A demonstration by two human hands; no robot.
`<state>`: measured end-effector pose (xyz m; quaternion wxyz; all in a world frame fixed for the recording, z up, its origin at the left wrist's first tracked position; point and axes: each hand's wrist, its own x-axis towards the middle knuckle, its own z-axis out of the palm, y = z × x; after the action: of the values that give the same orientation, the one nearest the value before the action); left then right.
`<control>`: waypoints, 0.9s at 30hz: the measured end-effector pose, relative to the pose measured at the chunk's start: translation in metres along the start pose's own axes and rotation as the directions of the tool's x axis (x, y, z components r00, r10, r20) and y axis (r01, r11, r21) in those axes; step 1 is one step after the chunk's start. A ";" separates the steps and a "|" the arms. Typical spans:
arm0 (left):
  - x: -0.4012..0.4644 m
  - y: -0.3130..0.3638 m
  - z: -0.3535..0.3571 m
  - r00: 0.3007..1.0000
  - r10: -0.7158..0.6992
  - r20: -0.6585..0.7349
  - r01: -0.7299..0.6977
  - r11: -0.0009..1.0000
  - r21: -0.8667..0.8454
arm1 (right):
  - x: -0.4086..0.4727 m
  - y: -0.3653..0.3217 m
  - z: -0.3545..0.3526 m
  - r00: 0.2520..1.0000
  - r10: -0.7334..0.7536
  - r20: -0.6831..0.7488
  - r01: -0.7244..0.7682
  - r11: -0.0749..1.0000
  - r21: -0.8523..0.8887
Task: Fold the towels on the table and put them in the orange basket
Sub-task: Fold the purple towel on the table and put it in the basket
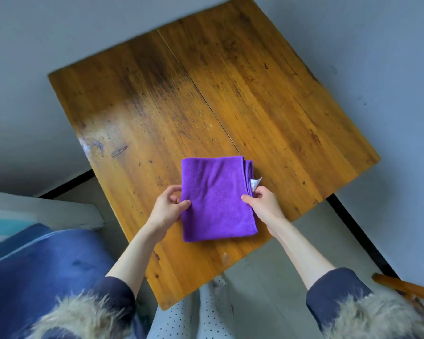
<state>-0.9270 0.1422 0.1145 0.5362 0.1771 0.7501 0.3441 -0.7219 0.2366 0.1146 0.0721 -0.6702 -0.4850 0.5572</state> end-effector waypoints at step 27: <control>-0.330 -0.185 -0.241 0.793 -0.241 -0.560 -0.266 0.690 -0.673 | -0.268 -0.117 0.292 0.491 -0.184 0.852 0.618 0.763 -0.191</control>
<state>-1.0117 -0.2761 0.2546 0.2875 -0.1639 0.6818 0.6524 -1.0031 -0.0282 0.2633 -0.1845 -0.2084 -0.7321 0.6217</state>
